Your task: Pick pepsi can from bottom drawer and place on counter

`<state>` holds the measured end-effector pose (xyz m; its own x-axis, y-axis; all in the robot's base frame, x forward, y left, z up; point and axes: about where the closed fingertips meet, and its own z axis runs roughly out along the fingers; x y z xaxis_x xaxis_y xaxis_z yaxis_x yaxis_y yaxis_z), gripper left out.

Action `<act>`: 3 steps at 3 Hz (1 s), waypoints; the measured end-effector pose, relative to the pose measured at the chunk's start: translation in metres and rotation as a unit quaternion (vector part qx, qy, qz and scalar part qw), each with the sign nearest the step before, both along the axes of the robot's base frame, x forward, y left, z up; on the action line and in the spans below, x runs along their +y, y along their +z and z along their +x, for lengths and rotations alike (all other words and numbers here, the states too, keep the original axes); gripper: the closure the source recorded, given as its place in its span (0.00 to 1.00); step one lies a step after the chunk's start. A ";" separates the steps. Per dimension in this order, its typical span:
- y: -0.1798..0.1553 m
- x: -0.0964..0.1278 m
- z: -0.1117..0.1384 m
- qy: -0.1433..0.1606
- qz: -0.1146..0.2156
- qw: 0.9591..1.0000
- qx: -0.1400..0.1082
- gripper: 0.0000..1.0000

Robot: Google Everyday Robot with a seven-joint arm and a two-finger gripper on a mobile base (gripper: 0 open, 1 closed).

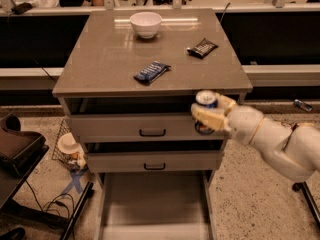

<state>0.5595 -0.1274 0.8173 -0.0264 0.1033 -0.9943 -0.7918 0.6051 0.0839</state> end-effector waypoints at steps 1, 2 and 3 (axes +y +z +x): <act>0.060 -0.010 0.017 -0.043 -0.014 0.999 -0.010 1.00; 0.123 -0.004 0.045 -0.066 -0.021 0.997 -0.033 1.00; 0.123 -0.003 0.045 -0.066 -0.021 0.997 -0.033 1.00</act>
Offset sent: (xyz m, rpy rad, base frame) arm 0.0732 -0.0032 0.1776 -0.0557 -0.1037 -0.1872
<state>0.6049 -0.1308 0.9403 0.0500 0.0596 -0.9970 -0.7075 0.7067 0.0067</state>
